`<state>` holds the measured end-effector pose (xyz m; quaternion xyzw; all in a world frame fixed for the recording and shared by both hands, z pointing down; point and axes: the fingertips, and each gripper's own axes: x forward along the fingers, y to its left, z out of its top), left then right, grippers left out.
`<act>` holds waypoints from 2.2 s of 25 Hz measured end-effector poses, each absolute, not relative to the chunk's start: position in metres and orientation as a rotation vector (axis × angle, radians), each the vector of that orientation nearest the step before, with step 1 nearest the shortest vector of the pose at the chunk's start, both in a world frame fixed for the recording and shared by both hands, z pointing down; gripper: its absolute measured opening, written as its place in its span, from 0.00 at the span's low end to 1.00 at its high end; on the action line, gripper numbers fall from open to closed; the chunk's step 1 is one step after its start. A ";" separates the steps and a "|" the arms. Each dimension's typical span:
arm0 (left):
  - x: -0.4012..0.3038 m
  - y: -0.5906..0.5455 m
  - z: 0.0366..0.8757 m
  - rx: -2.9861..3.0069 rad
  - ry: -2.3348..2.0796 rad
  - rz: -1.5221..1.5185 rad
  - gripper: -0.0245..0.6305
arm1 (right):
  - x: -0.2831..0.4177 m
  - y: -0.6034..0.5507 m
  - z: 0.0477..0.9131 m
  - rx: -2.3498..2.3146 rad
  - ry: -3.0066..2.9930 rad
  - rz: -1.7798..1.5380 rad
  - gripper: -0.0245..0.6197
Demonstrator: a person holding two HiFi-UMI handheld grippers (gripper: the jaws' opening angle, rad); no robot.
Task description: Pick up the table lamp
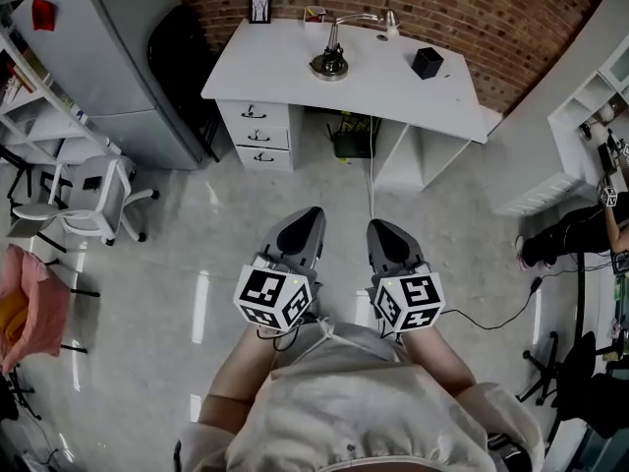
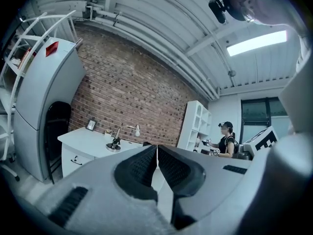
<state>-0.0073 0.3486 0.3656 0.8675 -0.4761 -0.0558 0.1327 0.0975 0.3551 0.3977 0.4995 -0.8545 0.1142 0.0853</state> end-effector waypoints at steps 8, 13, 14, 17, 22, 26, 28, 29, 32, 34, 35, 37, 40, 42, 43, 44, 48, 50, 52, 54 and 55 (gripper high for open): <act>-0.064 0.295 0.375 2.465 -1.390 -0.154 0.07 | 0.048 0.300 0.407 1.478 -2.521 0.397 0.08; -0.073 0.262 0.385 2.425 -1.421 -0.129 0.07 | 0.044 0.259 0.418 1.453 -2.517 0.444 0.08; -0.074 0.254 0.388 2.418 -1.431 -0.124 0.07 | 0.044 0.249 0.420 1.446 -2.520 0.445 0.08; -0.080 0.226 0.394 2.395 -1.476 -0.106 0.07 | 0.040 0.213 0.426 1.411 -2.543 0.447 0.08; -0.075 0.158 0.393 2.393 -1.563 -0.061 0.07 | 0.040 0.138 0.427 1.353 -2.594 0.449 0.08; -0.055 0.094 0.380 2.426 -1.579 -0.049 0.07 | 0.048 0.073 0.423 1.296 -2.618 0.446 0.08; -0.044 0.061 0.374 2.431 -1.588 -0.051 0.07 | 0.055 0.040 0.420 1.272 -2.627 0.434 0.08; -0.040 0.045 0.373 2.432 -1.597 -0.048 0.07 | 0.058 0.024 0.420 1.261 -2.631 0.428 0.08; -0.031 -0.002 0.376 2.411 -1.628 -0.048 0.07 | 0.068 -0.021 0.422 1.226 -2.638 0.415 0.08; -0.024 -0.029 0.381 2.390 -1.630 -0.056 0.07 | 0.075 -0.048 0.425 1.207 -2.641 0.411 0.08; -0.020 -0.041 0.384 2.382 -1.627 -0.057 0.07 | 0.079 -0.060 0.427 1.202 -2.639 0.412 0.08; -0.013 -0.062 0.390 2.370 -1.619 -0.049 0.07 | 0.088 -0.082 0.431 1.207 -2.629 0.421 0.08; -0.007 -0.088 0.398 2.347 -1.603 -0.031 0.07 | 0.098 -0.111 0.439 1.221 -2.608 0.446 0.08; -0.007 -0.102 0.404 2.326 -1.595 -0.022 0.07 | 0.101 -0.126 0.444 1.225 -2.592 0.462 0.08; -0.008 -0.110 0.407 2.315 -1.591 -0.017 0.07 | 0.102 -0.133 0.447 1.228 -2.583 0.468 0.08; -0.010 -0.118 0.410 2.306 -1.586 -0.013 0.07 | 0.102 -0.140 0.449 1.231 -2.574 0.473 0.08; -0.016 -0.153 0.417 2.290 -1.550 -0.005 0.07 | 0.098 -0.170 0.455 1.246 -2.536 0.480 0.08; -0.020 -0.174 0.419 2.298 -1.524 -0.003 0.07 | 0.094 -0.185 0.458 1.265 -2.515 0.483 0.08; -0.027 -0.198 0.421 2.310 -1.495 -0.001 0.07 | 0.088 -0.203 0.459 1.295 -2.495 0.482 0.08; -0.033 -0.221 0.423 2.326 -1.470 0.011 0.07 | 0.082 -0.221 0.461 1.326 -2.471 0.483 0.08; -0.036 -0.232 0.423 2.338 -1.456 0.021 0.07 | 0.079 -0.230 0.462 1.341 -2.456 0.487 0.08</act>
